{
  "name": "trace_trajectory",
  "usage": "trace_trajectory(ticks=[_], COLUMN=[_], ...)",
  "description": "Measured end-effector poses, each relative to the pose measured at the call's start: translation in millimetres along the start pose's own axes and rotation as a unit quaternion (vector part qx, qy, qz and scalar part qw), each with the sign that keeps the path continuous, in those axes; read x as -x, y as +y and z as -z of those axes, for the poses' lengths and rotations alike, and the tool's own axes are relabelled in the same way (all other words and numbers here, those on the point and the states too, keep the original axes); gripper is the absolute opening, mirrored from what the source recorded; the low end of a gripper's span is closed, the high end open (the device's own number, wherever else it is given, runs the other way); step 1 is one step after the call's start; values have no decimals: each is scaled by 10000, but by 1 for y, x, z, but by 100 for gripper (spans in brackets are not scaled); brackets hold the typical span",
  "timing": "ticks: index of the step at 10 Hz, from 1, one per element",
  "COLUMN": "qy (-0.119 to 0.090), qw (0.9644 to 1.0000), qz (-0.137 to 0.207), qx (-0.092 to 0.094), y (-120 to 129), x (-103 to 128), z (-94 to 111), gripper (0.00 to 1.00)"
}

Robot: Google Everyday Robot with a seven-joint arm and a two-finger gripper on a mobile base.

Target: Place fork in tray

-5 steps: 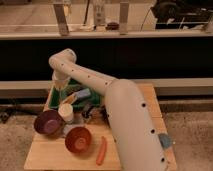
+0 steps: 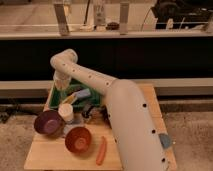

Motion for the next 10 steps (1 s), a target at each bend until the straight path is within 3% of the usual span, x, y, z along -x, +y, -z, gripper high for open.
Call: trace_trajectory(ticks=[2, 8, 10], qy=[22, 58, 55], qw=[10000, 9985, 9979], qz=[-9, 158, 200], qx=[-29, -522, -611], y=[4, -21, -27], x=[1, -2, -3], z=[1, -8, -11], gripper=[11, 72, 80])
